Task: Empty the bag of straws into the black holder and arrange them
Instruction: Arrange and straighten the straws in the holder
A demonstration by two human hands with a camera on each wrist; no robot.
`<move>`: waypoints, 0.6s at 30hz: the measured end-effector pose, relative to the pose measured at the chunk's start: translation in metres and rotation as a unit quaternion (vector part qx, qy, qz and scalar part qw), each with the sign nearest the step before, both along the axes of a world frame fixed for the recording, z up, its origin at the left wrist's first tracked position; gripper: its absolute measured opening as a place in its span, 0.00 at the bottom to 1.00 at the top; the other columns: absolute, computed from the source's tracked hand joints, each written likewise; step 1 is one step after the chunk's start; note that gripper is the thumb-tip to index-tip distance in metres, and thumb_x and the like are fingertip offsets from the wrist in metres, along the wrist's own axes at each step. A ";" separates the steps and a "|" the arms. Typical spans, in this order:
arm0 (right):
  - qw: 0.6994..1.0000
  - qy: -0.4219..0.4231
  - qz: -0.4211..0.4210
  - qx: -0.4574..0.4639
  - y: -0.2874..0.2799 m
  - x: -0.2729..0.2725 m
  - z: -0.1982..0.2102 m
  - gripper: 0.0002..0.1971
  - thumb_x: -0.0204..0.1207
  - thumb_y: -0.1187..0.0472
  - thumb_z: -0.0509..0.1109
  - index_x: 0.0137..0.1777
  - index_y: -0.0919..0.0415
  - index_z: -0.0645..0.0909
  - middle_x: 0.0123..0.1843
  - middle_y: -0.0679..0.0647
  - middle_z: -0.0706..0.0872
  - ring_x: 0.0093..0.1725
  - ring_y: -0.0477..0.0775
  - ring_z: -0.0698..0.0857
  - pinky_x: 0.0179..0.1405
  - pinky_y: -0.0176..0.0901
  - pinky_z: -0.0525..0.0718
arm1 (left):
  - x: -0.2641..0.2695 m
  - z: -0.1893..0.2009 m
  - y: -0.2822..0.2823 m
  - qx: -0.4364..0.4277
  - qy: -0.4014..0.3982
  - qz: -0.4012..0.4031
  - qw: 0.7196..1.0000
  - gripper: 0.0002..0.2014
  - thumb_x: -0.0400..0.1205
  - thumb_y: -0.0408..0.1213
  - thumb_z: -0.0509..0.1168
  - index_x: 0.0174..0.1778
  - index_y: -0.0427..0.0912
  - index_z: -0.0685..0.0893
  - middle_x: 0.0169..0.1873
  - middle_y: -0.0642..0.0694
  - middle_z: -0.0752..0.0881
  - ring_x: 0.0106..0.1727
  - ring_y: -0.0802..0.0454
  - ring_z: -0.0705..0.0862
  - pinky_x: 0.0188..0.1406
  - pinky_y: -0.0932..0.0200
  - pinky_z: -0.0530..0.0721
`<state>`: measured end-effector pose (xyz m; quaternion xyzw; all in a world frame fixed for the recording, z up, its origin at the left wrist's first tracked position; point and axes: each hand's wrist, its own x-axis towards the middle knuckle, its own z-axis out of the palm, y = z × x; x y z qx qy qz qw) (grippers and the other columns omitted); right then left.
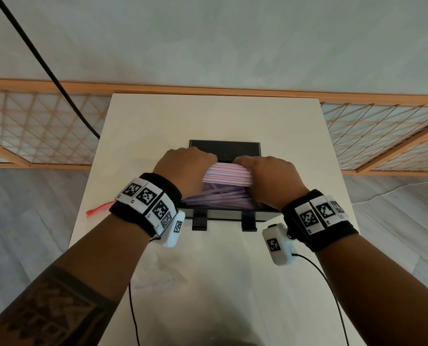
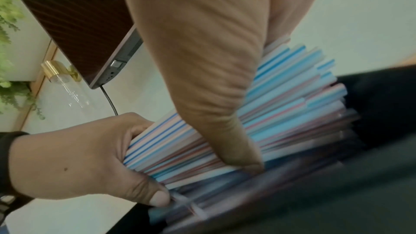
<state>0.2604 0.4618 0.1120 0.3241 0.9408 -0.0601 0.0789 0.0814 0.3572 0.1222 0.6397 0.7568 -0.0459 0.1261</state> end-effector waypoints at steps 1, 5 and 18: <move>1.000 0.002 -0.003 -0.006 0.000 0.000 0.002 0.25 0.72 0.57 0.67 0.69 0.38 0.75 0.52 0.45 0.89 0.50 0.57 0.89 0.39 0.43 0.75 | -0.001 0.002 0.001 0.006 0.002 0.001 1.000 0.15 0.78 0.40 0.69 0.60 0.55 0.82 0.40 0.52 0.80 0.40 0.46 0.80 0.39 0.54 0.76; 1.000 -0.001 -0.009 -0.017 0.000 -0.002 0.006 0.23 0.73 0.56 0.67 0.68 0.37 0.76 0.51 0.46 0.89 0.49 0.58 0.88 0.39 0.44 0.75 | -0.001 0.006 0.002 0.007 0.001 0.004 1.000 0.15 0.79 0.39 0.69 0.60 0.57 0.83 0.40 0.53 0.79 0.40 0.48 0.77 0.39 0.55 0.73; 0.998 -0.010 -0.028 -0.061 -0.003 0.003 -0.017 0.22 0.70 0.43 0.74 0.64 0.44 0.80 0.56 0.47 0.88 0.55 0.55 0.87 0.46 0.47 0.83 | 0.003 -0.017 -0.005 -0.035 -0.010 0.010 0.999 0.18 0.75 0.51 0.73 0.60 0.54 0.81 0.49 0.51 0.88 0.48 0.45 0.87 0.43 0.55 0.80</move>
